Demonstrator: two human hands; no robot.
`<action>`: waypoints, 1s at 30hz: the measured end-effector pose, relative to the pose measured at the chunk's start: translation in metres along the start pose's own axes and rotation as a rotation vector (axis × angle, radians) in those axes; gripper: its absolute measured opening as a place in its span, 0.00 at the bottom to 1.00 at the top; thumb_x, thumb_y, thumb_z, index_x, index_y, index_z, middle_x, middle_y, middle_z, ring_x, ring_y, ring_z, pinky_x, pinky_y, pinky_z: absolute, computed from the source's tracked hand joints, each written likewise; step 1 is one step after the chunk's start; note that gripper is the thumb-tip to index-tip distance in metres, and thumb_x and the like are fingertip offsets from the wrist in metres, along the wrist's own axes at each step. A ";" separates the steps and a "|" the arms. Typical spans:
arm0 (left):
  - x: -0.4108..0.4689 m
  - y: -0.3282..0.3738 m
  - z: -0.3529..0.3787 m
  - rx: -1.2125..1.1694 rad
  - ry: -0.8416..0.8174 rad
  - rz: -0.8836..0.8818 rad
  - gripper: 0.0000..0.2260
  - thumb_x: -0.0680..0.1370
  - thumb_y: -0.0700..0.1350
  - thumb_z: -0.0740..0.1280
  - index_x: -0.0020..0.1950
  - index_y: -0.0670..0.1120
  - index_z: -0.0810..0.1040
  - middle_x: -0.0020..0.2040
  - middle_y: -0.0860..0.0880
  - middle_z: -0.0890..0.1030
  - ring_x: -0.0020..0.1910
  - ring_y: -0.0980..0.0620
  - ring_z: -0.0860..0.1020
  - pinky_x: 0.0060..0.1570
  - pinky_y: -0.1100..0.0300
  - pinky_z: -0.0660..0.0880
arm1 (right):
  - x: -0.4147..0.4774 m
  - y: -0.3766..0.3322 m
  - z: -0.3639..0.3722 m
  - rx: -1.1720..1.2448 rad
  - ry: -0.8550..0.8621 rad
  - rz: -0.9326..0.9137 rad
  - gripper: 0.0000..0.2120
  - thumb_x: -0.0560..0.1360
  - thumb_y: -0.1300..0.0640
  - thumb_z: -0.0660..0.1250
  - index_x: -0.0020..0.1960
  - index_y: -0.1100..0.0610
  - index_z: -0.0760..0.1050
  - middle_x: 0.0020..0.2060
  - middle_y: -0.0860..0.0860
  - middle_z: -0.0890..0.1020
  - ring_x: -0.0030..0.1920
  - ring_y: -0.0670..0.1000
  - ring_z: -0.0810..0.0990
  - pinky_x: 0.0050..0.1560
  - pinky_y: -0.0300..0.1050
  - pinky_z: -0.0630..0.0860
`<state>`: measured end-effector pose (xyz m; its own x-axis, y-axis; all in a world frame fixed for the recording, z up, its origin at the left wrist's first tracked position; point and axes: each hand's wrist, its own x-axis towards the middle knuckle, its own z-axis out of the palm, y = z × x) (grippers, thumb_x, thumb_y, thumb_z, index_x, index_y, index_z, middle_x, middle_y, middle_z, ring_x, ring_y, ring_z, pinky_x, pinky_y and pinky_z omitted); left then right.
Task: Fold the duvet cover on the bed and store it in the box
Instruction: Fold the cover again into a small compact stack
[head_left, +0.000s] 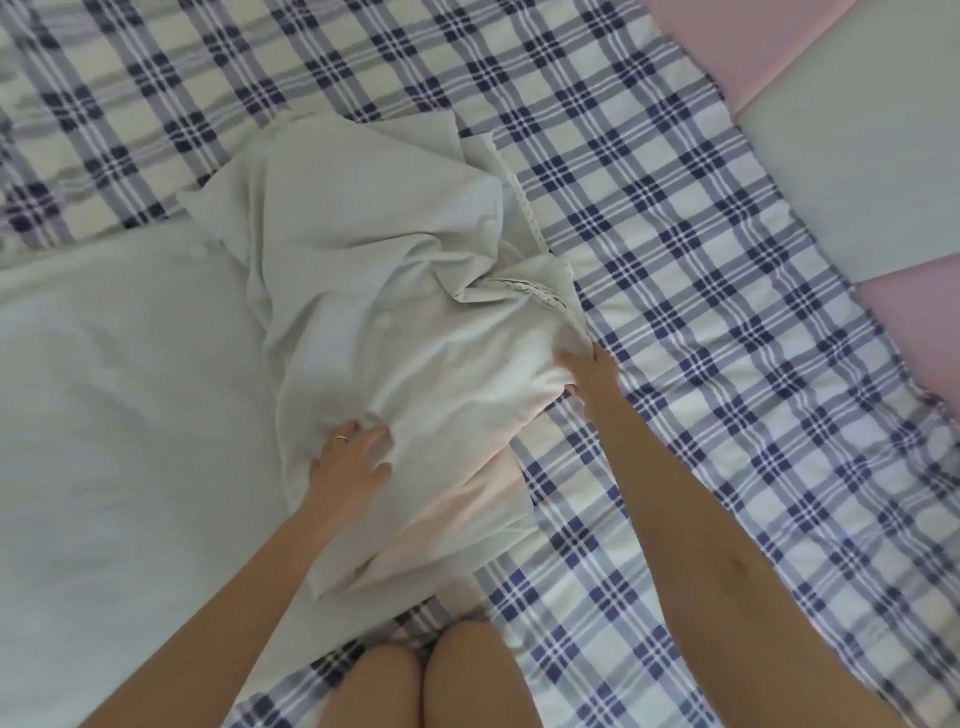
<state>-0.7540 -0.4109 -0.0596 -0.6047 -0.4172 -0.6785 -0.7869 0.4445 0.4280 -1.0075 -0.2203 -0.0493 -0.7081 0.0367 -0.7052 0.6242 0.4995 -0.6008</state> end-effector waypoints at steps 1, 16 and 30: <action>0.002 0.001 -0.005 -0.095 0.055 0.036 0.18 0.75 0.41 0.66 0.65 0.48 0.74 0.69 0.43 0.69 0.67 0.44 0.68 0.64 0.49 0.67 | -0.011 -0.006 0.002 -0.038 0.067 -0.106 0.10 0.73 0.61 0.69 0.54 0.59 0.74 0.48 0.53 0.77 0.46 0.55 0.79 0.45 0.45 0.77; 0.000 0.105 -0.032 -0.258 0.146 0.260 0.23 0.73 0.35 0.66 0.65 0.47 0.64 0.51 0.48 0.75 0.50 0.46 0.76 0.45 0.57 0.72 | -0.164 0.065 0.056 -0.436 -0.637 -0.550 0.07 0.71 0.58 0.70 0.45 0.57 0.72 0.43 0.48 0.73 0.38 0.47 0.72 0.39 0.34 0.69; -0.088 0.068 0.009 0.451 -0.381 0.367 0.28 0.76 0.49 0.64 0.73 0.49 0.56 0.47 0.53 0.73 0.42 0.51 0.75 0.34 0.62 0.68 | -0.048 0.015 0.045 0.535 -0.436 0.337 0.12 0.78 0.51 0.65 0.58 0.56 0.75 0.48 0.52 0.80 0.44 0.50 0.80 0.48 0.44 0.77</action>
<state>-0.7531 -0.3371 0.0235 -0.6720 0.0939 -0.7346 -0.3618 0.8239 0.4363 -0.9495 -0.2535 -0.0411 -0.3263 -0.2879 -0.9004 0.9366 0.0306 -0.3492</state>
